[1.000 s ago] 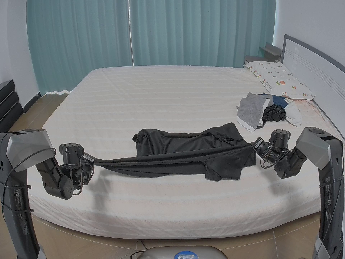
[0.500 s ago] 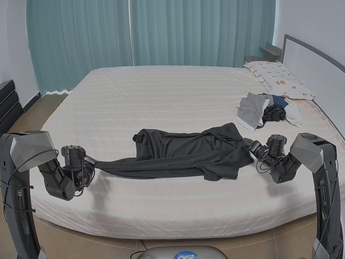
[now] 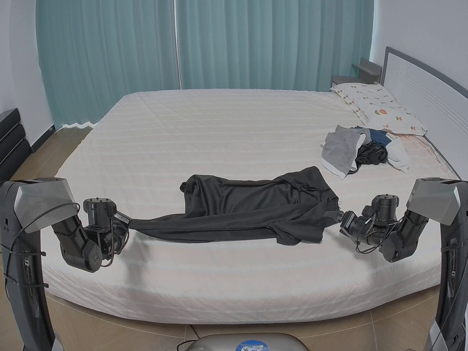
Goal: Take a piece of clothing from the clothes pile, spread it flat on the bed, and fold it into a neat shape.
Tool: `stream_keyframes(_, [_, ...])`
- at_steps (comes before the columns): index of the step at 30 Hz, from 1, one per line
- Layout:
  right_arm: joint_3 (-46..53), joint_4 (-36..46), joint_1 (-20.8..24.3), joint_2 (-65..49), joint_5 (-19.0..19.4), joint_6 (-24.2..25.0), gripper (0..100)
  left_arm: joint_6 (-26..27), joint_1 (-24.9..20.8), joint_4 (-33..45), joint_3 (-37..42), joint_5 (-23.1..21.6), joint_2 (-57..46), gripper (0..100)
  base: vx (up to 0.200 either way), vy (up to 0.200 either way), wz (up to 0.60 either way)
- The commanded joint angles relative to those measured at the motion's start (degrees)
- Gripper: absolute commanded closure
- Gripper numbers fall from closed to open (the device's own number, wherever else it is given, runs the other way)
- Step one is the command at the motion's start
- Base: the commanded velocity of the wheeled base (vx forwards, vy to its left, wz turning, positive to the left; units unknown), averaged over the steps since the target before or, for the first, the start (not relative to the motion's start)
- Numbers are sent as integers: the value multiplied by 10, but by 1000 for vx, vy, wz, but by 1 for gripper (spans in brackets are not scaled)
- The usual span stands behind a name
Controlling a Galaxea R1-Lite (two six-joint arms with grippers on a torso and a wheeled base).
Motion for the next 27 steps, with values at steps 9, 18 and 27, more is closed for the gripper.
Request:
stream_keyframes(9, [-17,37,49,10,-3,1,0,2,0,0,0,0,0,100,0,0,0])
stream_keyframes(18, [-68,81,66,28,-32,1,100,2,0,0,0,0,0,100,0,0,0])
stream_keyframes(27, [-54,102,64,19,-33,-13,100,2,0,0,0,0,0,100,0,0,0])
